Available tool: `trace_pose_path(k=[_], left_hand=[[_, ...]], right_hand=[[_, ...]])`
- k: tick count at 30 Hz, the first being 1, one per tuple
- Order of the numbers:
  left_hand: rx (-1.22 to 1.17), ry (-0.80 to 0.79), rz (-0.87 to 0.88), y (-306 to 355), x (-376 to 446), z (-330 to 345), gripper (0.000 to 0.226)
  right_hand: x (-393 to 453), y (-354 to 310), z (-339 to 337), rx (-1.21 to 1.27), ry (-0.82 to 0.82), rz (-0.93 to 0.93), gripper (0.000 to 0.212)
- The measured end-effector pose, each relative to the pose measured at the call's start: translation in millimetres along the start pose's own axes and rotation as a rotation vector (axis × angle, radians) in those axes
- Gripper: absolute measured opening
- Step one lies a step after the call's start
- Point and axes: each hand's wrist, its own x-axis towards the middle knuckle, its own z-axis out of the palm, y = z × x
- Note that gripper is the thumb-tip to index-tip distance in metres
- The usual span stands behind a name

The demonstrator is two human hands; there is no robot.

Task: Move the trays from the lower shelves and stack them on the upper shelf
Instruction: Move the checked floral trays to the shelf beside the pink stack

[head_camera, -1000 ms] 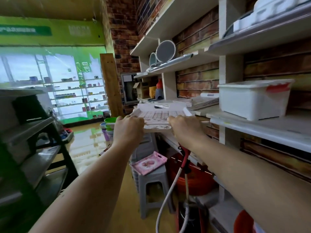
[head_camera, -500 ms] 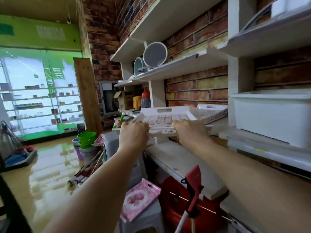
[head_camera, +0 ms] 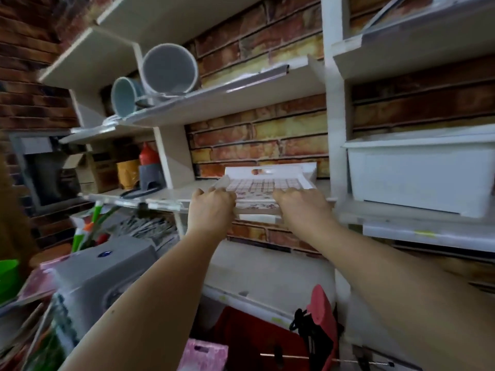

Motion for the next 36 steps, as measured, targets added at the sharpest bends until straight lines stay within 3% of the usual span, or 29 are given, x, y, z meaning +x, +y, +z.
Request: trace_pose_path(k=[5,16,26,32,36], left_hand=[[-0.102,0.029,0.102,-7.7,37.6,37.5,0.015],[-0.182,-0.003,0.15,-16.7,95.4,107.1,0.015],[-0.285,-0.039,0.332,-35.3,155.6,181.9,0.02],[-0.343,-0.061,0.382,-45.4,195.4,218.8,0.055],[-0.38,-0.052,0.404,-42.6,214.8,237.4,0.064]], right_hand=[[24.7,-4.3,14.9,-0.066,-0.037,0.094,0.037],[81.8,-3.6,70.6,-0.094,-0.09,0.13,0.041],[145.6,-7.9,120.9,-0.159,-0.173,0.181,0.042],[186.6,-14.7,150.2,-0.173,-0.209,0.258,0.03],[204.4,-13.1,164.4,-0.143,-0.265,0.318,0.055]])
